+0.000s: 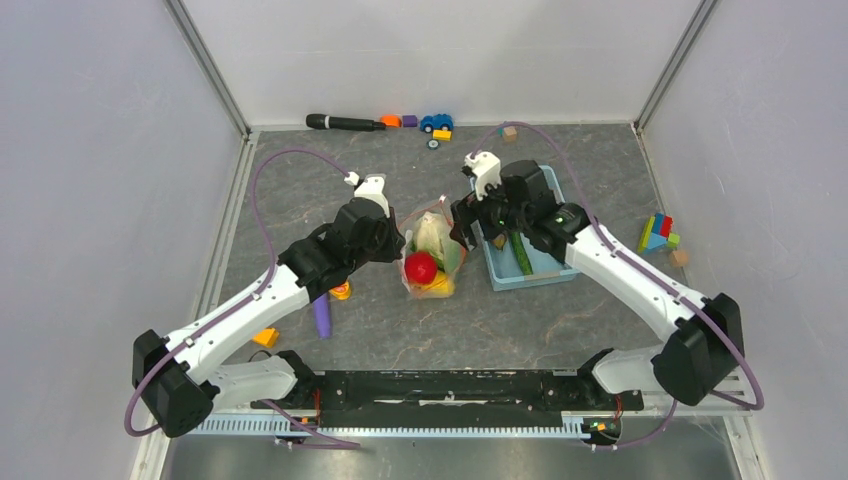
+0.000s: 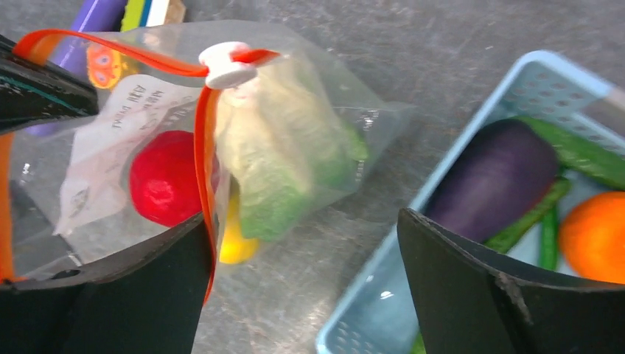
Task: Place the food in the zip-top bag and seal the zipper
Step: Adjust the zipper food storage bag at the center of the board, then pick up the fake fruit from the bin.
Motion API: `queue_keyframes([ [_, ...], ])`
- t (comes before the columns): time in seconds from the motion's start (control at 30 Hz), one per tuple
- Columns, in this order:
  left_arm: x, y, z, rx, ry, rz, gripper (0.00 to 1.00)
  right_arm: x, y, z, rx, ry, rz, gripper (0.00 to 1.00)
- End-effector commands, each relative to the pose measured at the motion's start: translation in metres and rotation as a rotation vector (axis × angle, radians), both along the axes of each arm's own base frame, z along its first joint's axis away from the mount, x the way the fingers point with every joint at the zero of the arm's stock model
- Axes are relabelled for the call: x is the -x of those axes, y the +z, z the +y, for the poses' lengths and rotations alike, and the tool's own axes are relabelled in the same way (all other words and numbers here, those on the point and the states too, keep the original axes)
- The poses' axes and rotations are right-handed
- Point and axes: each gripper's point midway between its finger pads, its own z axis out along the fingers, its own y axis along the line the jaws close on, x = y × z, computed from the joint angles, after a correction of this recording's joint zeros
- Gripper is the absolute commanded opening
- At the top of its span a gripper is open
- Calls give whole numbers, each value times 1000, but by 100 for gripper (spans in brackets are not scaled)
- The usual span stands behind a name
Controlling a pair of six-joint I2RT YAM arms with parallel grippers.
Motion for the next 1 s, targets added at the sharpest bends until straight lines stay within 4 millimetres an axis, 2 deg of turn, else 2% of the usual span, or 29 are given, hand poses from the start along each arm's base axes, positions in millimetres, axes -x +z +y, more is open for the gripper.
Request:
queue_keyframes([
  [0.0, -9, 17, -1, 16, 23, -46, 2, -10, 55, -25, -30, -77, -154, 98],
  [0.17, -9, 14, 1, 14, 32, -41, 2, -28, 63, -81, -31, -284, -160, 98],
  [0.27, -10, 10, 1, 12, 38, -33, 2, -50, 40, -123, 60, -487, -130, 98],
  [0.33, -9, 10, -2, 20, 32, -31, 2, -63, 21, -138, 148, -542, -100, 98],
  [0.43, -9, 10, -3, 24, 23, -32, 2, -88, 3, -141, 298, -456, -147, 97],
  [0.5, -8, 11, -3, 26, 19, -36, 2, -106, -1, -148, 372, -420, -201, 98],
  [0.63, -6, 12, -4, 34, 10, -34, 2, -140, -10, -164, 439, -364, -221, 98],
  [0.77, -6, 12, -4, 41, 14, -30, 2, -154, -40, -167, 506, -265, -177, 90],
  [0.97, -7, 12, -5, 42, 15, -29, 2, -171, -68, -171, 568, -222, -139, 85],
])
